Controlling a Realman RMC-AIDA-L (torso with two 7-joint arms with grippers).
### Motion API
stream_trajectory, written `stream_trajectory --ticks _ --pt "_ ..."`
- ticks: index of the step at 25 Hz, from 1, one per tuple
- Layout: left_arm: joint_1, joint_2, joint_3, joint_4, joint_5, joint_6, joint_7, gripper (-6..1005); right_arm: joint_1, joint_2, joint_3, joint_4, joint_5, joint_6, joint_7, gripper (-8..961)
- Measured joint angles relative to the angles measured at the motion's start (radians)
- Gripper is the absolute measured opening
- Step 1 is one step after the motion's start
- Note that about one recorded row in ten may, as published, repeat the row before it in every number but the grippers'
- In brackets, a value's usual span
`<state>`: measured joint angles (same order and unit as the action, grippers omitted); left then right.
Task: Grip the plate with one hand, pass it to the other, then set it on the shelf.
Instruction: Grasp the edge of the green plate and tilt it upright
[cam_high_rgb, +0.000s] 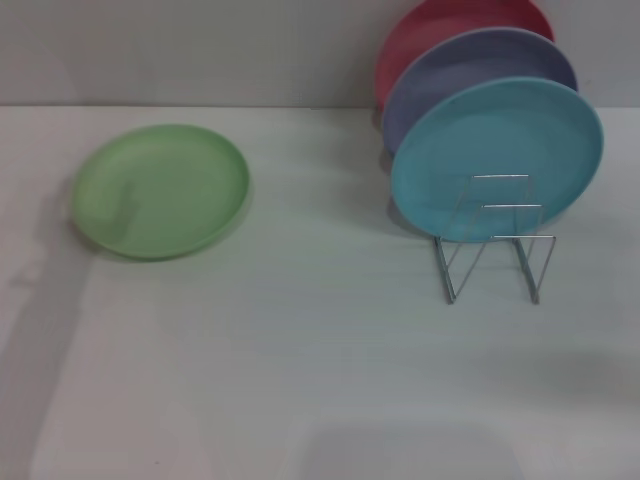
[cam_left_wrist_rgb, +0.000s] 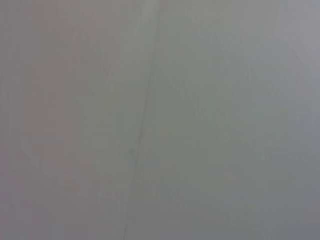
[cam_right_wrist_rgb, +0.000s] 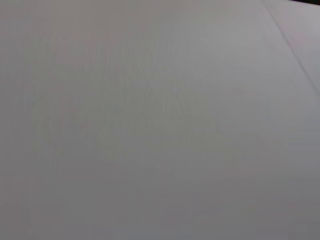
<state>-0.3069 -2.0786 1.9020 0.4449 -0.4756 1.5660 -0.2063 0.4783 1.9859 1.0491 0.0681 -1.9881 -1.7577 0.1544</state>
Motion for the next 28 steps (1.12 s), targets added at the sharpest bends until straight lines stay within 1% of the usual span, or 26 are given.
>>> stream_trajectory --ticks 13,19,25,28 --pt "0.004 0.000 0.000 0.004 0.000 -0.001 -0.001 859 -0.002 0.003 0.000 -0.004 0.002 0.003 -0.001 608" --pt "0.005 0.002 -0.002 -0.002 -0.001 -0.005 -0.001 859 -0.002 0.027 0.003 -0.006 0.002 0.005 -0.001 608" --pt "-0.002 0.009 -0.028 -0.019 -0.007 -0.021 0.005 859 0.004 0.063 0.020 -0.008 0.003 0.043 -0.003 608" --pt "-0.003 0.009 -0.052 -0.039 -0.007 -0.029 0.001 859 0.008 0.077 0.020 -0.008 0.003 0.067 -0.004 608"
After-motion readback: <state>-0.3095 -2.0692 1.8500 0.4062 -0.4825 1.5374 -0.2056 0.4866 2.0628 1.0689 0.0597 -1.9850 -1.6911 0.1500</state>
